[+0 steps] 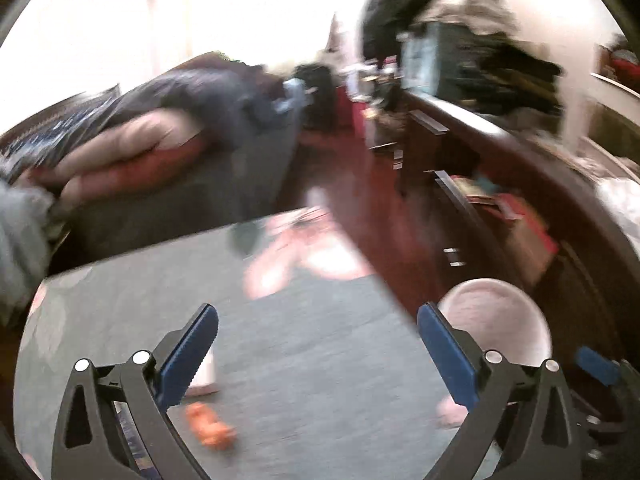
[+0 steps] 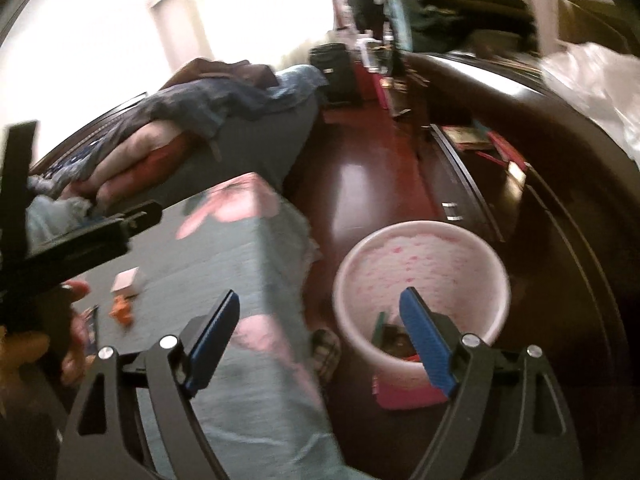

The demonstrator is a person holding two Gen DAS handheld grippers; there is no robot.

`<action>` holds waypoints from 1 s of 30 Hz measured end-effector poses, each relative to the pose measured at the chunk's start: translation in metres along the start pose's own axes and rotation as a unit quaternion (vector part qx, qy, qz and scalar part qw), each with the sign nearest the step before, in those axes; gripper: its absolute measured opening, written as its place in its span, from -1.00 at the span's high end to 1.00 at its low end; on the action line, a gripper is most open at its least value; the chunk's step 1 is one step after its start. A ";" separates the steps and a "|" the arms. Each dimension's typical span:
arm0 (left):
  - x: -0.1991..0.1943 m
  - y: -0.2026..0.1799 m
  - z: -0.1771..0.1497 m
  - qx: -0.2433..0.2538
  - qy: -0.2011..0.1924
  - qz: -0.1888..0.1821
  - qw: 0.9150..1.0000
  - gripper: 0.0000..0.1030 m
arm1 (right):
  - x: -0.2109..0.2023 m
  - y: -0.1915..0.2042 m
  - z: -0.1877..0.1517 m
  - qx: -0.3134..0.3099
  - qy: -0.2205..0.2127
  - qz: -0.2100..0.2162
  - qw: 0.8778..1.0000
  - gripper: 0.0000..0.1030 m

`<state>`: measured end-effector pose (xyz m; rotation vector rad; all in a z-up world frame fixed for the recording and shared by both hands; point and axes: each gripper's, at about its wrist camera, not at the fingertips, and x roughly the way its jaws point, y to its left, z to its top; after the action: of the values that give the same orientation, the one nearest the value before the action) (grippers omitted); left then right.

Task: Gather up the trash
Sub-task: 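Grasp the white-pink box with the left tool while the right tool grasps the crumpled tissue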

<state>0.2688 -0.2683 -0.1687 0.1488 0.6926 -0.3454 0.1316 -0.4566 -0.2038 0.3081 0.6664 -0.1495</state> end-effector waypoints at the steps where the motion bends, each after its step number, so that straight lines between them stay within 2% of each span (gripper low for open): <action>1: 0.003 0.015 -0.003 -0.016 0.009 0.004 1.000 -0.92 | 0.000 0.008 -0.001 -0.008 0.002 0.006 1.000 -0.62; 3: 0.012 0.041 -0.006 -0.049 0.027 0.009 0.998 -0.92 | 0.000 0.025 -0.002 -0.025 0.007 0.015 1.000 -0.62; 5: 0.025 0.062 -0.010 -0.080 0.056 -0.001 0.995 -0.91 | 0.002 0.037 -0.002 -0.038 0.010 0.023 0.999 -0.62; 7: 0.040 0.082 -0.016 -0.119 0.085 -0.019 0.989 -0.86 | 0.004 0.049 -0.002 -0.048 0.013 0.031 0.998 -0.62; 9: 0.053 0.095 -0.021 -0.145 0.113 -0.030 0.982 -0.73 | 0.006 0.060 -0.003 -0.057 0.016 0.040 0.997 -0.62; 11: 0.051 0.095 -0.022 -0.130 0.095 -0.005 0.987 -0.73 | 0.009 0.069 -0.004 -0.064 0.021 0.045 0.997 -0.62; 14: 0.054 0.093 -0.024 -0.115 0.109 -0.007 0.987 -0.55 | 0.014 0.080 -0.005 -0.071 0.027 0.051 0.996 -0.62; 17: 0.053 0.089 -0.026 -0.086 0.107 0.020 0.990 -0.37 | 0.019 0.087 -0.005 -0.076 0.032 0.056 0.995 -0.62; 24: 0.052 0.087 -0.028 -0.065 0.107 0.036 0.991 -0.28 | 0.021 0.106 -0.009 -0.088 0.041 0.067 0.993 -0.62; 27: 0.058 0.093 -0.026 -0.079 0.111 0.041 0.990 -0.31 | 0.018 0.111 -0.011 -0.093 0.040 0.070 0.992 -0.62; 30: 0.066 0.100 -0.030 -0.094 0.130 0.028 0.987 -0.27 | 0.018 0.116 -0.012 -0.096 0.041 0.073 0.992 -0.62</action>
<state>0.3341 -0.1850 -0.2320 0.0341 0.9738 -0.2072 0.1654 -0.3440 -0.1970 0.1770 0.7321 0.0668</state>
